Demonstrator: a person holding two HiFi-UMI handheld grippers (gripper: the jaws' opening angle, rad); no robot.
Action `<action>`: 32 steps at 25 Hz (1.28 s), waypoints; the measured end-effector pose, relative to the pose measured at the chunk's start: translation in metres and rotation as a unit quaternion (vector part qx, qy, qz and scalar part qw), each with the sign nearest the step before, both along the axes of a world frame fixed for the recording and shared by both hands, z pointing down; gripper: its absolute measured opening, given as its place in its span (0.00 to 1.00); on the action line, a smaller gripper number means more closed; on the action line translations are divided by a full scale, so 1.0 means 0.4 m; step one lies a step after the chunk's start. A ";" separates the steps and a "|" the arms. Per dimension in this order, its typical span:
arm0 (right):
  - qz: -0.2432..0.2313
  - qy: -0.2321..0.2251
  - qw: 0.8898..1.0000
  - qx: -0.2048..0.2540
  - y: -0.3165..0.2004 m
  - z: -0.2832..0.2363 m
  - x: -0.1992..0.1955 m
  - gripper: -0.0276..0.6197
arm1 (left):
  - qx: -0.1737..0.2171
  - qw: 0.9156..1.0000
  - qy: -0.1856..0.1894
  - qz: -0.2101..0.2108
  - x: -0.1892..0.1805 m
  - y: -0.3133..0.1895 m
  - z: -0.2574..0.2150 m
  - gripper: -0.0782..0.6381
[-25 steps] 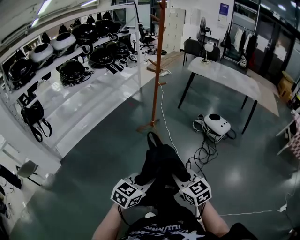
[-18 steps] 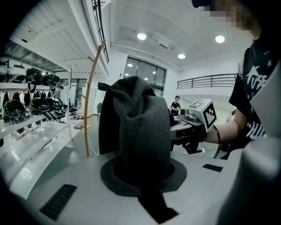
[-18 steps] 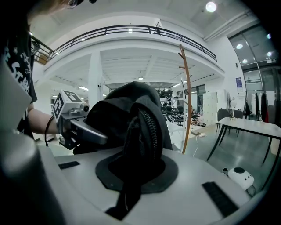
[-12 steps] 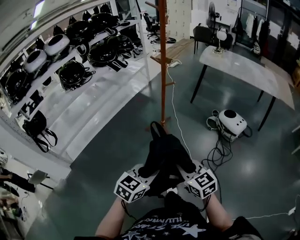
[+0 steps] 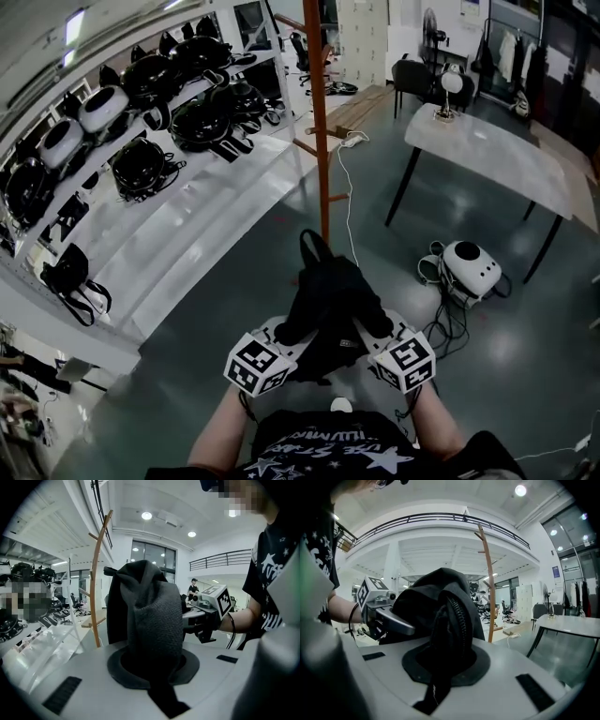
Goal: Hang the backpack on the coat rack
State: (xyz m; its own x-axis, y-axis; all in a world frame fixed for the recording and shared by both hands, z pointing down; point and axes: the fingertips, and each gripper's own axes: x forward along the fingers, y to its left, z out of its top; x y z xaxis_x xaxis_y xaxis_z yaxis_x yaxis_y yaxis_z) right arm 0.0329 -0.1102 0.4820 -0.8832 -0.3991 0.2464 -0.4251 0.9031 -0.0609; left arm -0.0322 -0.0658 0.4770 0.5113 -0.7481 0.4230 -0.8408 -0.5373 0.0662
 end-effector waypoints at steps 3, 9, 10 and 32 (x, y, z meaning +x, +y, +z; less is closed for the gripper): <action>0.004 0.007 1.000 0.013 -0.070 -0.020 -0.025 0.08 | 0.006 1.000 0.004 -0.002 -0.025 -0.070 -0.015 0.19; 0.031 0.008 0.999 0.032 -0.217 -0.058 -0.104 0.08 | 0.022 0.999 -0.010 0.024 -0.106 -0.226 -0.048 0.19; 0.038 0.006 0.999 0.034 -0.242 -0.067 -0.119 0.08 | 0.027 0.999 -0.015 0.031 -0.121 -0.255 -0.056 0.19; 0.146 0.014 0.986 0.074 -0.616 -0.164 -0.337 0.08 | 0.085 0.986 0.000 0.146 -0.358 -0.677 -0.138 0.19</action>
State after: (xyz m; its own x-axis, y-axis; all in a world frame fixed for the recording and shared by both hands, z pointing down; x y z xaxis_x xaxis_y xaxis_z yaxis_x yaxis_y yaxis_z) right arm -0.1020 -0.3564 0.4165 -0.7189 -0.6689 0.1892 -0.6678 0.7401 0.0792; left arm -0.1752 -0.3366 0.4219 0.7161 -0.6286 0.3035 -0.6480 -0.7603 -0.0456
